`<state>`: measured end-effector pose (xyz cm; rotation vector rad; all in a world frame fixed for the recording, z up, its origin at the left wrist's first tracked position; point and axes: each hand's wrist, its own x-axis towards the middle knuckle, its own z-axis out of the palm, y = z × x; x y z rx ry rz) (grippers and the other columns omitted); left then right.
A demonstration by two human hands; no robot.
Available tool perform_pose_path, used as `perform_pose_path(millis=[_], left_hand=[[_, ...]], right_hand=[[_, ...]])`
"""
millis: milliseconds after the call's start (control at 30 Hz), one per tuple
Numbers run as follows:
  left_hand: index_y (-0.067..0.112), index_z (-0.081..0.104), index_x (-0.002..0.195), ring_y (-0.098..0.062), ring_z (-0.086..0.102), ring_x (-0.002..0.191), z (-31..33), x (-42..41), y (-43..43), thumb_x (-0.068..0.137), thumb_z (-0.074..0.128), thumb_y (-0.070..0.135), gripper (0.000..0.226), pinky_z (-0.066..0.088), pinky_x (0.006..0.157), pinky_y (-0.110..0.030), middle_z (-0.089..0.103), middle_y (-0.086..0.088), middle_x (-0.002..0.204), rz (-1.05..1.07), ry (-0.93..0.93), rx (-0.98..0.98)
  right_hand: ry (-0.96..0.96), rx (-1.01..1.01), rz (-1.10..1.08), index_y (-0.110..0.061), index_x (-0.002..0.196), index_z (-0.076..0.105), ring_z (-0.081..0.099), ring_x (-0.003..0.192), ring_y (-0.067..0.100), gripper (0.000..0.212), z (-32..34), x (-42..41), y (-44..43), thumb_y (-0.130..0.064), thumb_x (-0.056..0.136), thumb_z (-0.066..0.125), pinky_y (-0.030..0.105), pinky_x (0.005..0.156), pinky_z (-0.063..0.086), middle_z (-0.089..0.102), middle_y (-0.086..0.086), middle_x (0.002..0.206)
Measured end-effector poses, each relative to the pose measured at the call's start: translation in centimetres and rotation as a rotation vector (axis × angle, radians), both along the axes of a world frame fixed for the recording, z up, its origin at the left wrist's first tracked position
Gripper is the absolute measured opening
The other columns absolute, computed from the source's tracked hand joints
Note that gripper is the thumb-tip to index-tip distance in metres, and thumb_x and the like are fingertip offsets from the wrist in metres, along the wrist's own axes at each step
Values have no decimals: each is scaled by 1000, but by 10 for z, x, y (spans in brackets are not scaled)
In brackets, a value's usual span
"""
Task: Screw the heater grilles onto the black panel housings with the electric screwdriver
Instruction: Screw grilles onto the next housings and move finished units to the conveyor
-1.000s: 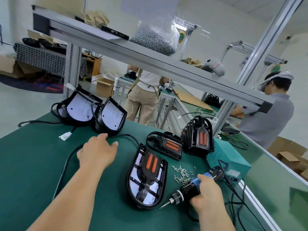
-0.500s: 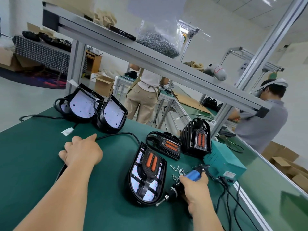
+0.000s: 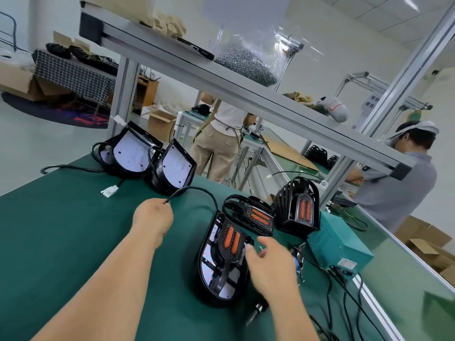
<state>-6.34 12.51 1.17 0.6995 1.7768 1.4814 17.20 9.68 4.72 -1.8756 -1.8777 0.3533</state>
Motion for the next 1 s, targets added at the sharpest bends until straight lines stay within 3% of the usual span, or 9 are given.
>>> perform_pose_path(millis=[133, 233, 333, 467, 600, 667, 733, 833, 1000], left_hand=[[10, 60, 100, -26, 56, 75, 5, 20, -2, 99, 51, 19, 12, 50, 75, -31, 57, -12, 94, -129, -154, -50], [5, 44, 143, -33, 55, 122, 10, 37, -9, 97, 51, 50, 64, 43, 102, -37, 49, -13, 142, -314, -9, -153], [6, 39, 147, -30, 46, 131, 11, 57, -12, 91, 50, 66, 83, 37, 100, -31, 43, -11, 150, -482, 71, -187], [6, 58, 124, -31, 60, 115, 4, 72, -13, 83, 70, 51, 62, 48, 102, -42, 63, -14, 127, -598, -54, -121], [4, 66, 115, -37, 67, 106, 7, 63, -11, 91, 68, 18, 28, 50, 100, -54, 72, -18, 111, -525, -253, 26], [4, 67, 113, -36, 70, 101, 11, 59, -9, 95, 64, 13, 20, 52, 97, -55, 75, -17, 104, -475, -390, 157], [6, 64, 118, -35, 71, 100, 16, 58, -8, 96, 62, 11, 22, 55, 91, -55, 75, -16, 105, -403, -530, 305], [10, 63, 121, -33, 69, 106, 21, 63, -5, 97, 58, 9, 25, 53, 95, -54, 74, -13, 111, -318, -660, 497], [16, 63, 120, -29, 71, 100, 24, 68, -3, 96, 58, 11, 25, 58, 84, -46, 75, -9, 111, -176, -789, 659]], right_hand=[[-150, -112, 68, -10, 123, 51, 58, 109, 28, 31, -2, -21, 11, -32, 102, 46, 28, 74, 36, 62, 12, 120], [-195, -159, 68, -9, 126, 50, 57, 110, 30, 30, -2, -17, 20, -25, 102, 43, 29, 77, 37, 58, 16, 125], [-210, -195, 59, -12, 120, 55, 56, 110, 30, 28, -6, -14, 22, -26, 103, 39, 31, 83, 40, 60, 16, 124], [-134, -157, 121, -16, 107, 60, 59, 109, 29, 22, -13, -18, 20, -22, 103, 39, 30, 77, 37, 67, 10, 116], [233, 82, 48, -17, 143, 48, 54, 123, 26, 45, -20, -20, 19, -32, 101, 51, 31, 101, 38, 59, 8, 137], [668, 101, -60, -16, 141, 50, 57, 112, 22, 44, -19, -23, 22, -34, 101, 53, 36, 104, 41, 62, 8, 129], [1159, -9, -125, -14, 130, 57, 62, 95, 24, 35, -19, -28, 23, -35, 104, 47, 40, 90, 49, 67, 12, 115], [1547, -221, -106, -7, 120, 63, 66, 80, 24, 39, -19, -40, 12, -34, 107, 38, 34, 70, 52, 74, 12, 95], [1360, -734, 244, -9, 120, 68, 69, 66, 28, 51, -18, -46, -11, -47, 102, 39, 36, 67, 54, 74, 17, 97]])
